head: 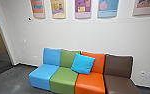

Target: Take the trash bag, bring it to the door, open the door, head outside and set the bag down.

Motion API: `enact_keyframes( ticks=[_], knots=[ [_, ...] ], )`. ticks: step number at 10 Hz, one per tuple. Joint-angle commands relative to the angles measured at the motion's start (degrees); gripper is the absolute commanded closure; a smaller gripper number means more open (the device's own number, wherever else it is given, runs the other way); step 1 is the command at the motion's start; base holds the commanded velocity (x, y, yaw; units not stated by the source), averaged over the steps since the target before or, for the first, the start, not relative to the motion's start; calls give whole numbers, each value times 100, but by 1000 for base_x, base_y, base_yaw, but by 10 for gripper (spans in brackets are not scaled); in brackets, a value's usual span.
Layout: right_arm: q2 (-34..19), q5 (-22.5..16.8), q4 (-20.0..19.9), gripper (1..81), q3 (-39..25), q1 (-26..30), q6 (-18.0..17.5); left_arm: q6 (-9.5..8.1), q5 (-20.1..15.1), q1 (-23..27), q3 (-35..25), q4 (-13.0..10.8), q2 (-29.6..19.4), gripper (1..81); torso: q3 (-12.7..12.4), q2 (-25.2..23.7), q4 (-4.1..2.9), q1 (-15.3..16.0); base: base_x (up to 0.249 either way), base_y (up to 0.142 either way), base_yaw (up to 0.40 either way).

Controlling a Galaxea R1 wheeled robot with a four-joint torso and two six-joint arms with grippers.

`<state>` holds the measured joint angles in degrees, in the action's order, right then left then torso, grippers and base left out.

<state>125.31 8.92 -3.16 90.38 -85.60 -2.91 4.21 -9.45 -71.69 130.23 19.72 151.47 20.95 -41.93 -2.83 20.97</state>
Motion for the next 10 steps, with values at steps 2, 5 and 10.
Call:
enact_keyframes(
  ticks=[2,5,10],
  knots=[
    [-547,-303,-238,10,-302,881,-16,-16,-681,713,-6,102,-134,10,0,-772,0,494,0,0,0],
    [-812,-698,-440,10,-514,1532,-16,-16,-760,669,-24,198,-125,10,0,-1421,0,900,0,0,0],
    [-1040,-919,-607,10,-505,1980,-16,-16,-778,959,2,216,-11,10,954,-2385,0,1501,0,0,0]
  ],
)
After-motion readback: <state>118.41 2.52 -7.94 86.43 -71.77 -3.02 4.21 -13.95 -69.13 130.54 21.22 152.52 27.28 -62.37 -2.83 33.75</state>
